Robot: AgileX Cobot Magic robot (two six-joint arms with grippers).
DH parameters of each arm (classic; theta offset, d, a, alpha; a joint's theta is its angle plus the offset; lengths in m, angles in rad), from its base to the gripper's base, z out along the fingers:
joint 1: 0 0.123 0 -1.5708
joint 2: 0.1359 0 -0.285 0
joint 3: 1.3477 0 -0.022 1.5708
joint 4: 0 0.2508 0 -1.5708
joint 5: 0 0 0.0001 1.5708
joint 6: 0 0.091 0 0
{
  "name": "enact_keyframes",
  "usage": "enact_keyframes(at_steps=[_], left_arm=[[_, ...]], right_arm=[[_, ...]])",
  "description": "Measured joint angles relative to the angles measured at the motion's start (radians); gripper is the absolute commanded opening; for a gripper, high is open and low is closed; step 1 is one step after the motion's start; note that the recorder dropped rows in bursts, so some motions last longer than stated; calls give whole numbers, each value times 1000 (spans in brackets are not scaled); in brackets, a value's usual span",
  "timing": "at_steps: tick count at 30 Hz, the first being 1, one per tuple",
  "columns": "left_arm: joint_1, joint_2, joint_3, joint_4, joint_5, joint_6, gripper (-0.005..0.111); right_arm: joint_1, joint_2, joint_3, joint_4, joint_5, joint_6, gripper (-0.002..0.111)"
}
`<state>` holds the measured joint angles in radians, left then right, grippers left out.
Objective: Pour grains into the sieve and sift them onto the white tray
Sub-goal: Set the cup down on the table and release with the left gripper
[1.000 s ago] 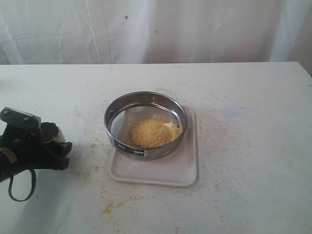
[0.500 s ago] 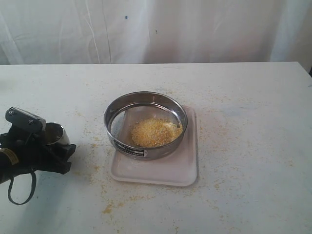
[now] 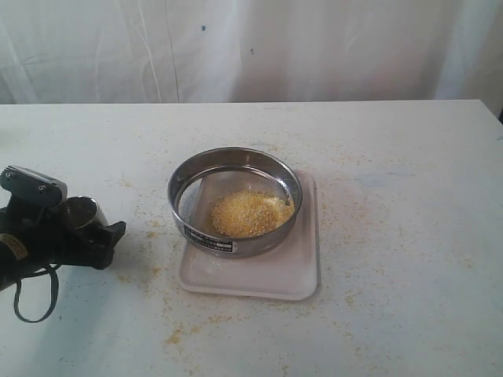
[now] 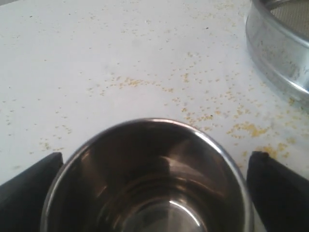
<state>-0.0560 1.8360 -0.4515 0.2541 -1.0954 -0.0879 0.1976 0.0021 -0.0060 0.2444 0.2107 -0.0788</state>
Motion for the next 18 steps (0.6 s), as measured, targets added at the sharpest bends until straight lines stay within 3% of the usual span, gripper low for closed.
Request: enact_keyframes(at_steps=[10,14,16,18], left_arm=[[0,-226,118,-22,-14,-9,105],[0,-416,199,-22,1,-130,99],[0,-517,237,-16,12,-177,78],[0,-618,260,15,63,-192,36]], right_arm=[[0,0,0,0,0,0,0],[0,0,0,0,0,0,0],[0,0,0,0,0,0,0],[0,0,0,0,0,0,0]])
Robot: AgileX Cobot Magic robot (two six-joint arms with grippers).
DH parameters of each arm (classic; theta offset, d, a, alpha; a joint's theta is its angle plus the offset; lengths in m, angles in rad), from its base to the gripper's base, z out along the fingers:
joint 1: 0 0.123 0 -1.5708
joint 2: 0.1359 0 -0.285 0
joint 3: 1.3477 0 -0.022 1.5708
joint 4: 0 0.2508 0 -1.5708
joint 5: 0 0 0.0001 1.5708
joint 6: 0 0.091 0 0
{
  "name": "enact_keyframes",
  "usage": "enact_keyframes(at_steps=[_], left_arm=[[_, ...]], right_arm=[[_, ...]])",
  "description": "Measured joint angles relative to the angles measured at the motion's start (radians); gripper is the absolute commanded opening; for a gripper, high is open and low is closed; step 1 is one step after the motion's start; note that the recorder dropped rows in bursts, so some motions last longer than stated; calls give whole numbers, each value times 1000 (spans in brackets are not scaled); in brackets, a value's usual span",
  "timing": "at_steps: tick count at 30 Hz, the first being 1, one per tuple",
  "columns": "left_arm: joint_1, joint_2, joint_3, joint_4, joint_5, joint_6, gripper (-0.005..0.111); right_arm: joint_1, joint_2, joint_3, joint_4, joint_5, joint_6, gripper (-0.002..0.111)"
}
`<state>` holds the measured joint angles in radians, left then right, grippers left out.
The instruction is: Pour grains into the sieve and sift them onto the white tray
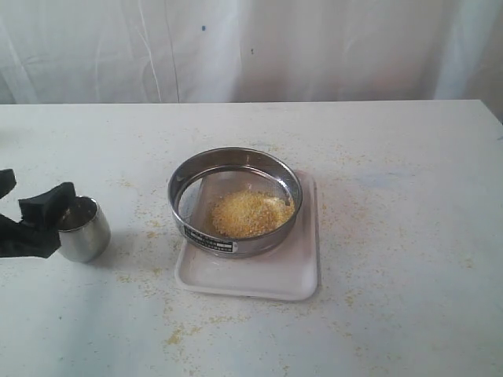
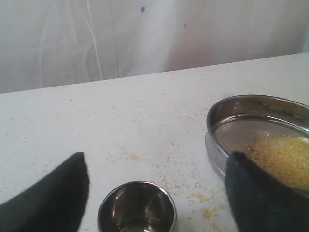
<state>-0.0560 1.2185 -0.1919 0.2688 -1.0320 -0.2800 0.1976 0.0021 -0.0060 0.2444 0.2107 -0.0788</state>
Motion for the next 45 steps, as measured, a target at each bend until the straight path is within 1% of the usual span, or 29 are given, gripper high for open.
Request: enact_keyframes(at_steps=[1,2,3,4,6,7,8,13,16,24,26,31,36,40,42,45], left_arm=[[0,-72,14,31,47,-22,25],[0,-107,20,53,71,-40,15],[0,-139,26,81,90,-61,0],[0,-191,33,143,111,-101,0],[0,-241,34,224,110,-149,0],[0,-282,34,291,104,-200,0],[0,-301,34,317,102,-231,0],[0,-353,34,393,102,-333,0],[0,-354,34,404,100,-339,0],[0,-354,34,382,88,-341,0],[-16,-357,34,346,88,-343,0],[-88,-374,34,246,75,-350,0],[-103,-379,34,193,83,-354,0],[-139,-425,34,147,165,-356,0],[-164,-477,34,123,248,-356,0],[-181,-576,34,106,395,-356,0]], right_arm=[[0,0,0,0,0,0,0],[0,0,0,0,0,0,0],[0,0,0,0,0,0,0],[0,0,0,0,0,0,0],[0,0,0,0,0,0,0],[0,0,0,0,0,0,0],[0,0,0,0,0,0,0],[0,0,0,0,0,0,0],[0,0,0,0,0,0,0],[0,0,0,0,0,0,0],[0,0,0,0,0,0,0],[0,0,0,0,0,0,0],[0,0,0,0,0,0,0],[0,0,0,0,0,0,0],[0,0,0,0,0,0,0],[0,0,0,0,0,0,0]])
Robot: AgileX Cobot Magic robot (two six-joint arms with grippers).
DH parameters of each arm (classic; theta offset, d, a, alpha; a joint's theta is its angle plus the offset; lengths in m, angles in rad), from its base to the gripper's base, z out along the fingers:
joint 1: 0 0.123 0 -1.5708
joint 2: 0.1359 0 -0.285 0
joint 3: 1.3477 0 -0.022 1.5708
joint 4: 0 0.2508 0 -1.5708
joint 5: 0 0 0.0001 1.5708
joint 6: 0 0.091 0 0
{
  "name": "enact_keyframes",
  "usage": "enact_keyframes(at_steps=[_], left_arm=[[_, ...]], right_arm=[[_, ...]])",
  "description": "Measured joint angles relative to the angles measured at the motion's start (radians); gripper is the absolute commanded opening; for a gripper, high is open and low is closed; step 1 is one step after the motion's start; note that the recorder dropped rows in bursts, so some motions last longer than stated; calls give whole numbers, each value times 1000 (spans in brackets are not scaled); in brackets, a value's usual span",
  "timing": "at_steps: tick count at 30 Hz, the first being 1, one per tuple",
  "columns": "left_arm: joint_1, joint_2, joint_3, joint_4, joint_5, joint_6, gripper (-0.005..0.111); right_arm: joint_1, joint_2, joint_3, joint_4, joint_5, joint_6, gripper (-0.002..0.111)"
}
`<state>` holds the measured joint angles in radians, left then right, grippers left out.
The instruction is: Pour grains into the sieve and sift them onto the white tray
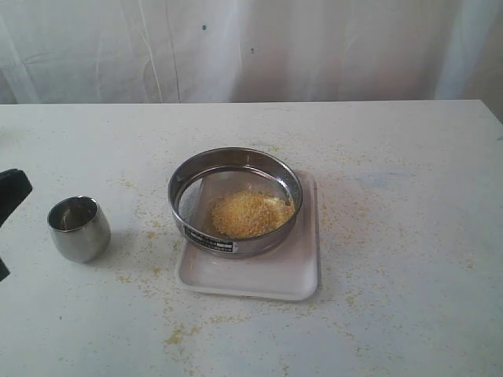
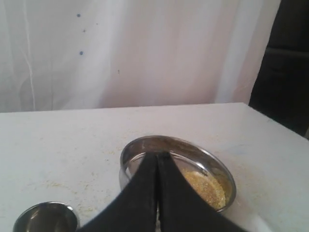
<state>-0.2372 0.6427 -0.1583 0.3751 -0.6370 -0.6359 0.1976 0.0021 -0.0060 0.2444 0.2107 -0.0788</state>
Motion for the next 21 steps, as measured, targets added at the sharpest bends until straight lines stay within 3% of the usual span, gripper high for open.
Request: enact_keyframes(at_steps=[5,14,21], left_arm=[[-4,-191,0,-29,234,0,0],[-4,-440,2,-101,537,2,0],[-4,-549,22,-117,673,4,0]], right_arm=[[0,0,0,0,0,0,0],[0,0,0,0,0,0,0],[0,0,0,0,0,0,0]])
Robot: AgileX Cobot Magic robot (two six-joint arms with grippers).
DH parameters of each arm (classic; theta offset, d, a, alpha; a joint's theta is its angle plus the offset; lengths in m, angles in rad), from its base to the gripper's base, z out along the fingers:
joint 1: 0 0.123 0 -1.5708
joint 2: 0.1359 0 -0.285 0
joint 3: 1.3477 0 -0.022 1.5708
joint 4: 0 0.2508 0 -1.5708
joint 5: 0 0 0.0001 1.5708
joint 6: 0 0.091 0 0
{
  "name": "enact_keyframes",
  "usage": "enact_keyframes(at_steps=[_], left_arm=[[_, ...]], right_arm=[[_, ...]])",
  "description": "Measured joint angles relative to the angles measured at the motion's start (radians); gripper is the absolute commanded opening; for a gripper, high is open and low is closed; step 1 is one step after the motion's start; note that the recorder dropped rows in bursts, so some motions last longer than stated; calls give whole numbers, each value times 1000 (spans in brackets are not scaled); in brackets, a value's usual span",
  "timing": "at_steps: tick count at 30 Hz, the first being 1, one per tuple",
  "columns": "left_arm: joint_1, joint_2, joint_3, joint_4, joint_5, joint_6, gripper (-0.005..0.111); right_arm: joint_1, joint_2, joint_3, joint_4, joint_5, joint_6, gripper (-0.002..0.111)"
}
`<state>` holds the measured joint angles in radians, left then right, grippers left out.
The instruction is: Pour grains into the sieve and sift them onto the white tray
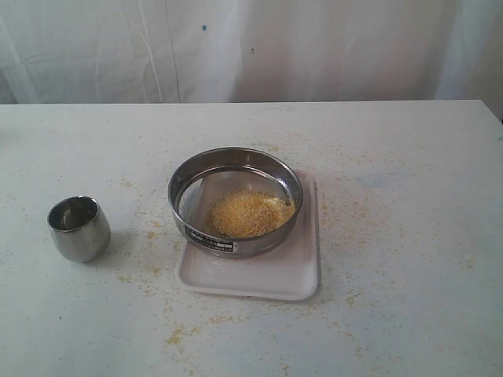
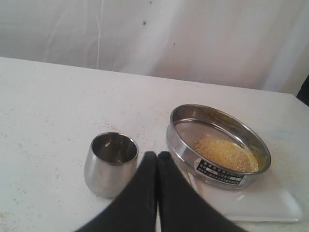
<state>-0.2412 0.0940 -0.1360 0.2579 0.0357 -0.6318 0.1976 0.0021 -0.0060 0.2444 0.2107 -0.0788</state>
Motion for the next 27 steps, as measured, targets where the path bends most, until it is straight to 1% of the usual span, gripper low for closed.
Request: enact_keyframes(at_steps=[6,9,13,17,19,24,27], left_arm=[[0,-40,85,-10,14,0,0],[0,-42,122,-53,10,1,0],[0,-62,132,-85,-36,1,0],[2,-84,132,-89,-53,1,0],[13,-87,132,-89,-55,1,0],[69,-89,132,-90,-55,1,0],[87,-89,132,-90,-57,1,0]], right_arm=[[0,0,0,0,0,0,0],[0,0,0,0,0,0,0],[0,0,0,0,0,0,0],[0,0,0,0,0,0,0],[0,0,0,0,0,0,0],[0,0,0,0,0,0,0],[0,0,0,0,0,0,0]])
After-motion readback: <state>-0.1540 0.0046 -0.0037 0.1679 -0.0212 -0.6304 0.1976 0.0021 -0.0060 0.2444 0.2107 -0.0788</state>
